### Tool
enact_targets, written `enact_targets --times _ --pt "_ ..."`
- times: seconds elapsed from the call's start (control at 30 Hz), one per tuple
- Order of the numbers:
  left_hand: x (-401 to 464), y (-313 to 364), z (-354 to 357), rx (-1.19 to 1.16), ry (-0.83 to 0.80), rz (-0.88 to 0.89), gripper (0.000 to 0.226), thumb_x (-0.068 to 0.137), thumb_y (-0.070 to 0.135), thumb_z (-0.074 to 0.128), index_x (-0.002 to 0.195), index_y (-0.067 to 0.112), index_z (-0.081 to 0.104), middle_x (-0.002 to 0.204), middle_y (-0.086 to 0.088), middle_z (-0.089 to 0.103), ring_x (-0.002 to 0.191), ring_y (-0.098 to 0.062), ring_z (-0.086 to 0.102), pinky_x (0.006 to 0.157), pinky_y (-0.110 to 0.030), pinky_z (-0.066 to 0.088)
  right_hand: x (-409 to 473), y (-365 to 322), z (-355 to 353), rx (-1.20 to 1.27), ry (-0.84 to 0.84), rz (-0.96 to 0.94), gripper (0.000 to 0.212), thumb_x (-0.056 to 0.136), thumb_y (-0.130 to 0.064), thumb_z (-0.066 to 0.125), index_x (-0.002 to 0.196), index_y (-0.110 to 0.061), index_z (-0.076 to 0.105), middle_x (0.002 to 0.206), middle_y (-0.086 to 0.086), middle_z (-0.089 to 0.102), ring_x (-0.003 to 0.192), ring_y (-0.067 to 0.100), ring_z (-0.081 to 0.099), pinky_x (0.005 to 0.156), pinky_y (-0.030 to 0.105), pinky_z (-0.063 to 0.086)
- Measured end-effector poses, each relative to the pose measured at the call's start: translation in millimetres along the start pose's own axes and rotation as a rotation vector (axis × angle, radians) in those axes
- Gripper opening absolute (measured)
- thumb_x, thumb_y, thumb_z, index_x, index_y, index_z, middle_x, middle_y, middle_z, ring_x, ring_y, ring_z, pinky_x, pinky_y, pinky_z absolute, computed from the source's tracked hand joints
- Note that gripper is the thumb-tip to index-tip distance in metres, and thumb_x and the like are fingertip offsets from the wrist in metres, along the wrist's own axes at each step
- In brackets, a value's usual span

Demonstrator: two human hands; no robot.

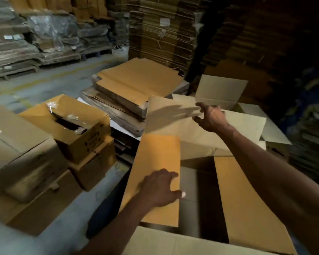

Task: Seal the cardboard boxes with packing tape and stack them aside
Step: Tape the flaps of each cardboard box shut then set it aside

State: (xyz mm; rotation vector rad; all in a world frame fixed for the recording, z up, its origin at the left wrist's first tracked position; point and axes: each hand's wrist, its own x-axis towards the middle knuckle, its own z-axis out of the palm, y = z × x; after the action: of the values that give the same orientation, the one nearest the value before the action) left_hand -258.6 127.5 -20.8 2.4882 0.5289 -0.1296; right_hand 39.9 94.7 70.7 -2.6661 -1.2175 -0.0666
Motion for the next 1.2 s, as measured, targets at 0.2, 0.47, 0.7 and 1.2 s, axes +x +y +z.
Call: enact_targets --times 0.2,0.47,0.7,1.2 --pt "-1.7 -25.3 43.1 0.05 -0.071 0.012 0.072 0.091 0.068 0.061 0.152 0.034 0.046 0.151 0.005 0.051 0.136 -0.02 0.049 0.108 -0.038 0.043 -80.1 15.6 20.9 0.099 0.013 -0.025 0.053 0.097 -0.053 0.061 0.143 -0.029 0.055 0.13 -0.001 0.069 0.131 0.03 0.053 0.103 0.056 0.048" --pt "-39.8 -50.3 34.5 -0.173 0.083 0.015 0.057 0.089 0.055 0.072 0.141 0.036 0.059 0.139 0.013 0.06 0.124 -0.009 0.055 0.103 -0.035 0.048 -258.9 31.5 89.3 0.354 -0.026 0.054 0.049 0.096 -0.059 0.054 0.128 -0.026 0.068 0.117 -0.004 0.07 0.111 0.015 0.06 0.085 0.039 0.056" --pt "34.2 -9.3 -28.8 -0.013 0.217 0.073 0.043 0.092 0.041 0.075 0.131 0.024 0.068 0.138 -0.002 0.064 0.126 -0.024 0.059 0.102 -0.034 0.046 -307.8 49.1 112.3 0.354 -0.161 0.083 0.042 0.094 -0.051 0.06 0.118 -0.019 0.072 0.111 0.003 0.07 0.106 0.025 0.064 0.086 0.039 0.054" --pt "229.1 89.3 -90.1 0.408 0.438 0.032 0.073 0.084 0.043 0.074 0.146 0.023 0.043 0.148 -0.009 0.048 0.14 -0.035 0.036 0.116 -0.059 0.027 -210.2 54.8 72.6 0.208 -0.06 0.075 0.052 0.098 -0.047 0.06 0.146 -0.029 0.05 0.146 0.0 0.051 0.136 0.025 0.044 0.109 0.051 0.044"
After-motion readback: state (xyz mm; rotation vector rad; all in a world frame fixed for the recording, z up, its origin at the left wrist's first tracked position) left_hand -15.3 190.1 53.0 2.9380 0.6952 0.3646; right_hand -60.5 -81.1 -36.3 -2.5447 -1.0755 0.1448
